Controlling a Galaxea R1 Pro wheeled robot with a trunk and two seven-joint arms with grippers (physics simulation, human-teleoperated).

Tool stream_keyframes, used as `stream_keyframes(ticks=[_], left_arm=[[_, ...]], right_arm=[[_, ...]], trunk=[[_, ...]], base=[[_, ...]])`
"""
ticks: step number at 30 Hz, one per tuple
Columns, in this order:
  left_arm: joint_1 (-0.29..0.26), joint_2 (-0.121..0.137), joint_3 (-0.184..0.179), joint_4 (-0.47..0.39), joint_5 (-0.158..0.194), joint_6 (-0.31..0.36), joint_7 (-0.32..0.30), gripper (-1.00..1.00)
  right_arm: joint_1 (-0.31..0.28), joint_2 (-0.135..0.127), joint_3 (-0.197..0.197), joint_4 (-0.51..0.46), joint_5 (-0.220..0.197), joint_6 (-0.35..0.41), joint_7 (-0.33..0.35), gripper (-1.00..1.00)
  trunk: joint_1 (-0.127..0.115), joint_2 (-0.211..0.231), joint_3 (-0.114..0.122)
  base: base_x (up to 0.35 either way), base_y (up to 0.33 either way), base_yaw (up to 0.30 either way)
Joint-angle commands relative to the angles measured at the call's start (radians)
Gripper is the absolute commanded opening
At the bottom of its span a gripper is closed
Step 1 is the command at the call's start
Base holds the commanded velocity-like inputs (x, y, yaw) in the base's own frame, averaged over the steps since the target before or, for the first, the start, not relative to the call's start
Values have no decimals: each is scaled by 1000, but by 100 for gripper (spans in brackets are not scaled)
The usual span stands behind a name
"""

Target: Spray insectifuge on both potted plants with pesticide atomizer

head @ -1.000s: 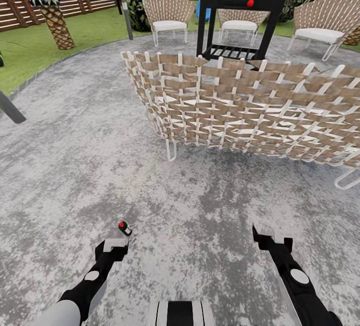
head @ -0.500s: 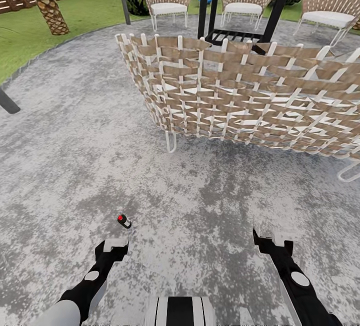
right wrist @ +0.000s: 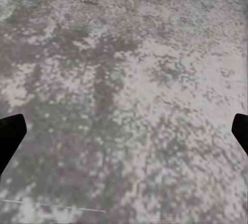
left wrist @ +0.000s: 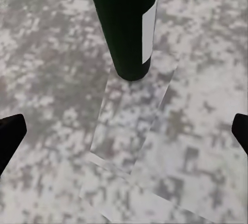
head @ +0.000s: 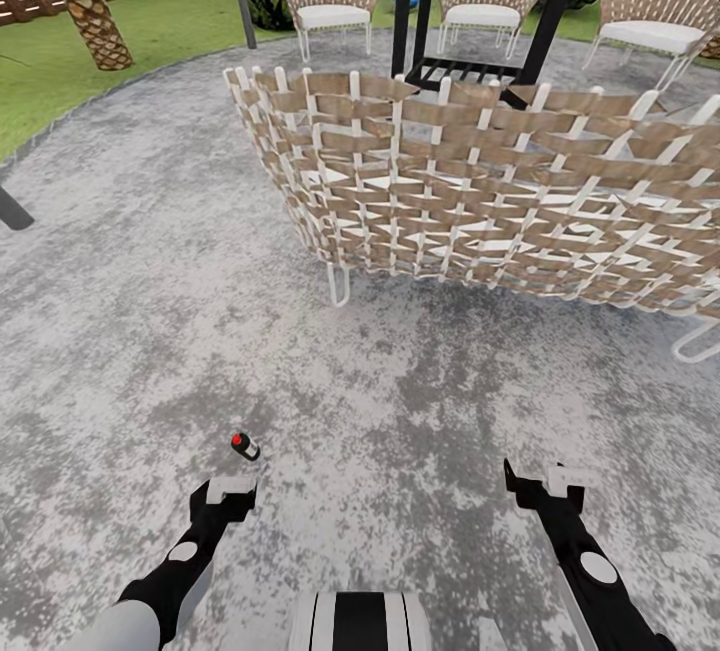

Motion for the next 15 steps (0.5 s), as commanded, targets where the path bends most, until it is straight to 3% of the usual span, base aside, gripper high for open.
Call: stream_keyframes(ticks=[1,10,15], left_arm=[[-1,0,6,1,-10,-4,2,100],[-1,0,7,1,-9,-4,3,100],[-1,0,7,1,-9,-4,2,100]], right_arm=[[0,0,-1,0,4,-3,0,100],[0,0,-1,0,4,-2,0,100],[0,0,-1,-1,4,-2,0,100]], trunk=[[0,0,0],[0,0,0],[0,0,0]], base=[[79,0,-2],[151,0,0],[40,0,0]])
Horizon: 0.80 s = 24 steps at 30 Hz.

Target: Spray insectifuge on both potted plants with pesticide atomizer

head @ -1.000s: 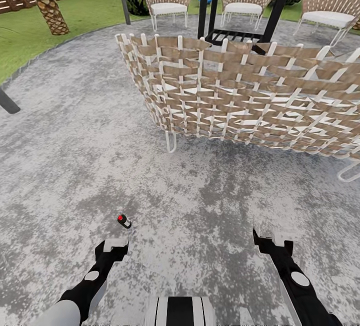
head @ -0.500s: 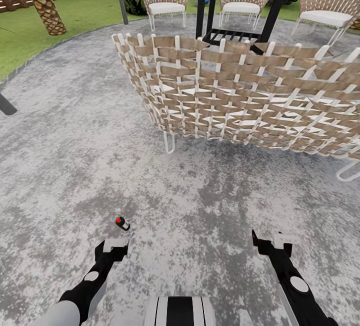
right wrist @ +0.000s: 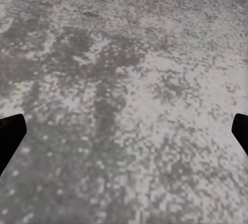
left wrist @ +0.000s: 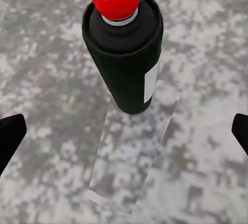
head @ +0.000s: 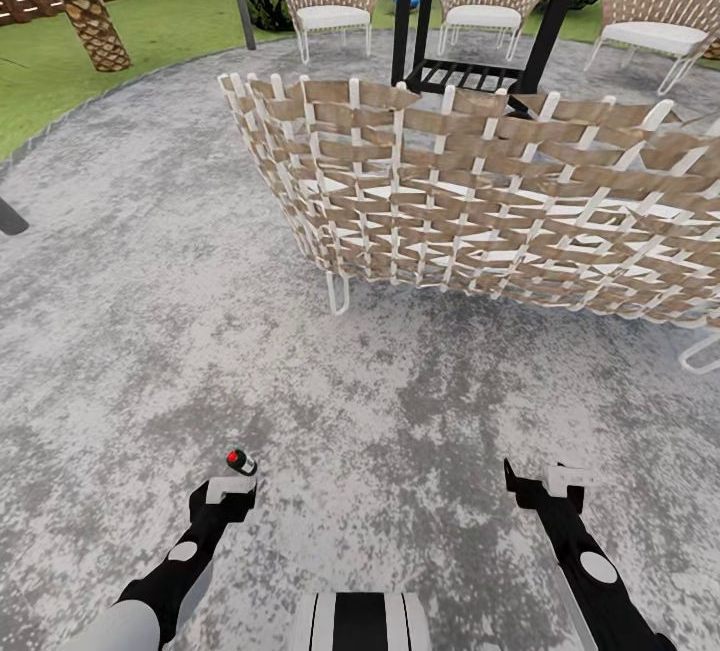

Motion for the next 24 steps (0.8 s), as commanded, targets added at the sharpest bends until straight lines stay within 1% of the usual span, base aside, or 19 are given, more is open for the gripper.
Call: stream_keyframes(ticks=[1,4,12,18,24], left_arm=[[0,0,6,1,-11,-4,3,100],[0,0,6,1,-11,-4,3,100],[0,1,6,1,-11,-4,3,100],[0,1,6,1,-11,-4,3,100],[0,1,6,1,-11,-4,3,100]], right_arm=[[0,0,-1,0,4,-3,0,100],[0,0,-1,0,4,-3,0,100],[0,0,-1,-1,4,-3,0,100],[0,0,-1,-2,4,-3,0,100],[0,0,-1,-2,4,-3,0,100]], trunk=[[0,0,-1],[0,0,-1],[0,0,-1],[0,0,-1],[0,0,-1]], base=[[180,63,0],[98,31,0],[16,4,0],[130,0,0],[13,0,0]])
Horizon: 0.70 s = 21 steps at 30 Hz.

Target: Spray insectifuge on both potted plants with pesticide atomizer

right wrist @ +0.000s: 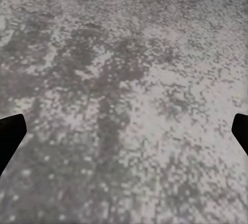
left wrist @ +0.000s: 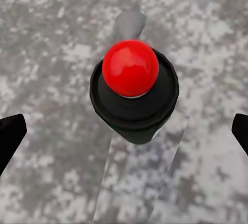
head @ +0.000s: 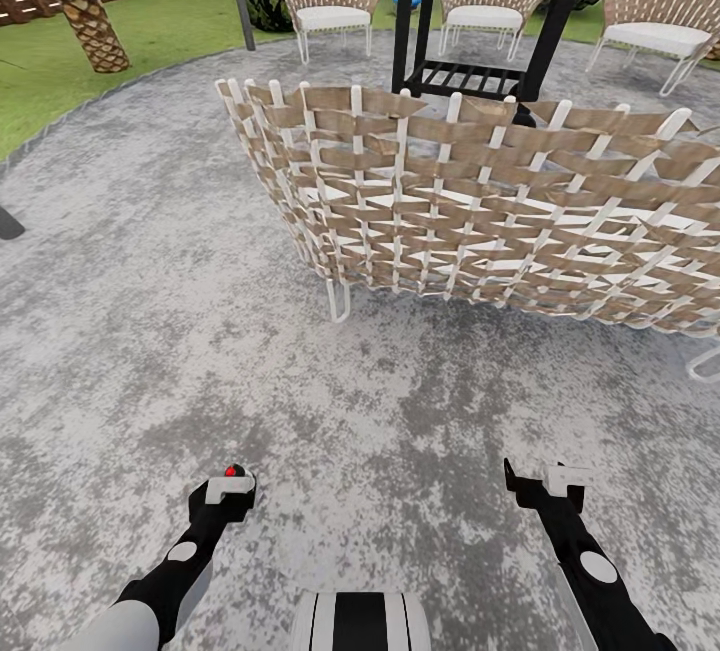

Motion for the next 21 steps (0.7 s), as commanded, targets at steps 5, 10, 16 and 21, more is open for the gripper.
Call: stream_keyframes(ticks=[5,10,16,21], left_arm=[[-1,0,6,1,-11,-4,2,100],[0,-1,6,1,-11,-5,1,100],[0,1,6,1,-9,-5,1,100],[0,1,6,1,-9,-5,1,100]], right_arm=[[0,0,-1,0,4,-3,0,100],[0,0,-1,0,4,-3,0,100],[0,0,-1,0,4,-3,0,100],[0,0,-1,0,4,-3,0,100]], trunk=[[0,0,-1],[0,0,-1],[1,-1,-12],[2,-1,-16]], base=[[1,0,0],[0,0,0],[0,0,0],[0,0,0]])
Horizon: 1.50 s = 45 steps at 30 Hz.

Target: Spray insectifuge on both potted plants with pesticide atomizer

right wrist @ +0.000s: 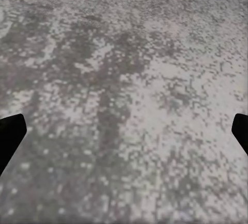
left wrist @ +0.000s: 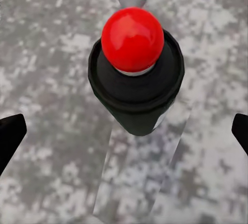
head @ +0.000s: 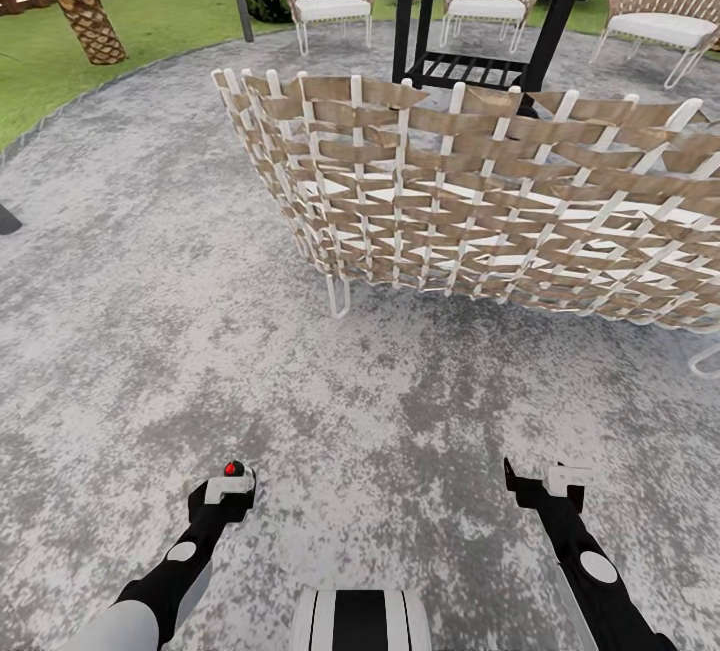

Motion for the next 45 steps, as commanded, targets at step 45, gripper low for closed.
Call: stream_keyframes(ticks=[45], left_arm=[[-1,-5,7,-1,-12,-4,2,100]], right_arm=[[0,0,-1,0,4,-1,0,100]], trunk=[[0,0,0]], base=[[17,0,0]])
